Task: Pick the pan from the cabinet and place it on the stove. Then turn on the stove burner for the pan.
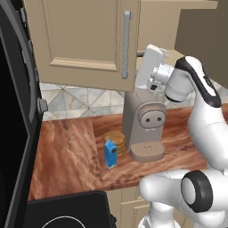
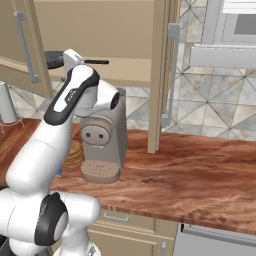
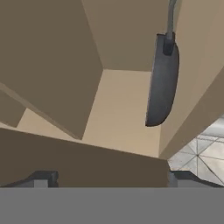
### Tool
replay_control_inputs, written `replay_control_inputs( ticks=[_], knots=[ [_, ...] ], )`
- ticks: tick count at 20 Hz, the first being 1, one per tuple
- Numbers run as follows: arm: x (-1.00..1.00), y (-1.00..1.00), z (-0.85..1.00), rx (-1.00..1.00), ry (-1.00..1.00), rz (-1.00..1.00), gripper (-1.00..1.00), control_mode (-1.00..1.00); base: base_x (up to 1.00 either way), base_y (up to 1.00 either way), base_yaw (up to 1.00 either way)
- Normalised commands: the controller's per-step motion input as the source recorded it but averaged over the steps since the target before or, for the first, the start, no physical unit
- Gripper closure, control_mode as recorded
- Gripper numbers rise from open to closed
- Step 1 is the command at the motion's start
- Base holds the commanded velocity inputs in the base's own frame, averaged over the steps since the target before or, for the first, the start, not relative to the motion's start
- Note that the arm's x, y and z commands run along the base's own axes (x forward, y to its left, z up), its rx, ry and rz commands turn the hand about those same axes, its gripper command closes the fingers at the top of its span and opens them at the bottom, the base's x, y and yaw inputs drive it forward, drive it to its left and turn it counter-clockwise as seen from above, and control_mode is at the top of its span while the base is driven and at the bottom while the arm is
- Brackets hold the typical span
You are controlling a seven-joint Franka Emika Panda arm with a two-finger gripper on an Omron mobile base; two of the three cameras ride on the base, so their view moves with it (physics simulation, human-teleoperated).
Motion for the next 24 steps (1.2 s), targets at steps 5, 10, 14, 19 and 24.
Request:
replay_control_inputs(
  ticks=[5, 10, 14, 19, 24],
  knots=[
    [-0.02, 0.41, 0.00, 0.00, 0.00, 0.09, -1.00, -1.00, 0.00, 0.00, 0.00],
    [-0.28, 0.41, 0.00, 0.00, 0.00, 0.09, -1.00, -1.00, 0.00, 0.00, 0.00],
    [-0.69, 0.29, 0.00, 0.00, -0.01, 0.11, -1.00, -1.00, 0.00, 0.00, 0.00],
    [-0.91, 0.25, 0.01, 0.00, -0.05, 0.12, -1.00, -1.00, 0.00, 0.00, 0.00],
    [-0.87, 0.40, 0.01, 0.00, -0.06, 0.13, -1.00, -1.00, 0.00, 0.00, 0.00]
  ],
)
